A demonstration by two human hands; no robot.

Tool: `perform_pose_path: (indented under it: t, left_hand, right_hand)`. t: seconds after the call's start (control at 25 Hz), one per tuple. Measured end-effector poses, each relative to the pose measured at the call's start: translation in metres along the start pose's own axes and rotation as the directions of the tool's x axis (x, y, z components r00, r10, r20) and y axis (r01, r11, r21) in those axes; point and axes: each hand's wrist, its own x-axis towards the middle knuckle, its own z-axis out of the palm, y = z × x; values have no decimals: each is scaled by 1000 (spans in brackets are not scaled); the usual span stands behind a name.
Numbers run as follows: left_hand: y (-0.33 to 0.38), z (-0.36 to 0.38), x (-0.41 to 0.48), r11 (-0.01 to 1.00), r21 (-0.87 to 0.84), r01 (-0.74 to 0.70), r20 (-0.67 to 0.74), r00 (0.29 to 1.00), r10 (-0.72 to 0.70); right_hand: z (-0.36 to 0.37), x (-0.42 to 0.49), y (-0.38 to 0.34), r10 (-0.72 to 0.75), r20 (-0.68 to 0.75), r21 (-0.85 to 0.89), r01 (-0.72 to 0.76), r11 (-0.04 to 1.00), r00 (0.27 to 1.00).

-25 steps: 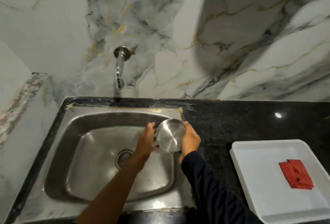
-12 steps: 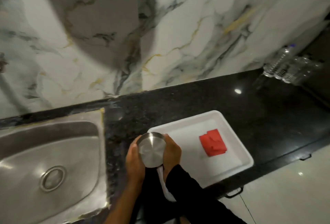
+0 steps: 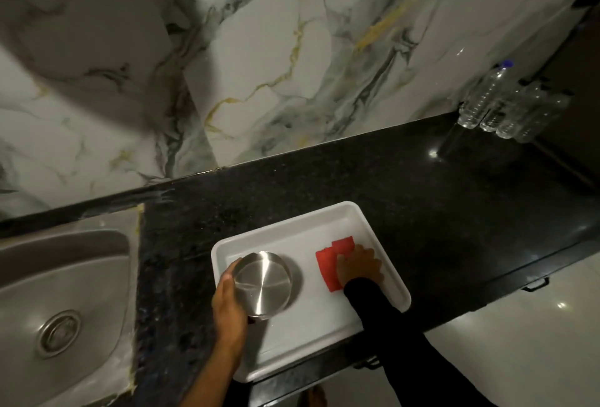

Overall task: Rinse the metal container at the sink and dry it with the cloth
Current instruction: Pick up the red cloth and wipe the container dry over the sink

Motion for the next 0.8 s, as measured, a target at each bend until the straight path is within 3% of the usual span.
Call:
perform_pose_path:
  t: [0.2, 0.4, 0.48, 0.56, 0.64, 0.8]
  left_hand:
    - [-5, 0, 2, 999, 12, -39, -10, 999, 39]
    - [-4, -4, 6, 998, -4, -60, -19, 998, 60]
    - [2, -8, 9, 997, -28, -65, -46, 997, 64]
    - [10, -20, 14, 997, -44, -68, -84, 994, 64]
    - [21, -40, 19, 995, -52, -85, -123, 989, 78]
    - [47, -93, 42, 987, -58, -149, -200, 970, 135]
  right_hand:
    - [-2, 23, 0, 102, 88, 82, -109, 991, 991]
    - [-5, 24, 2, -131, 83, 143, 119, 983, 988]
    - [-9, 14, -2, -191, 88, 278, 160, 947, 978]
    - [-17, -2, -17, -246, 42, 506, 192, 841, 968]
    - [-27, -35, -44, -385, -28, 680, 300, 669, 922]
    - [-30, -130, -130, -682, -184, 772, 533, 345, 708]
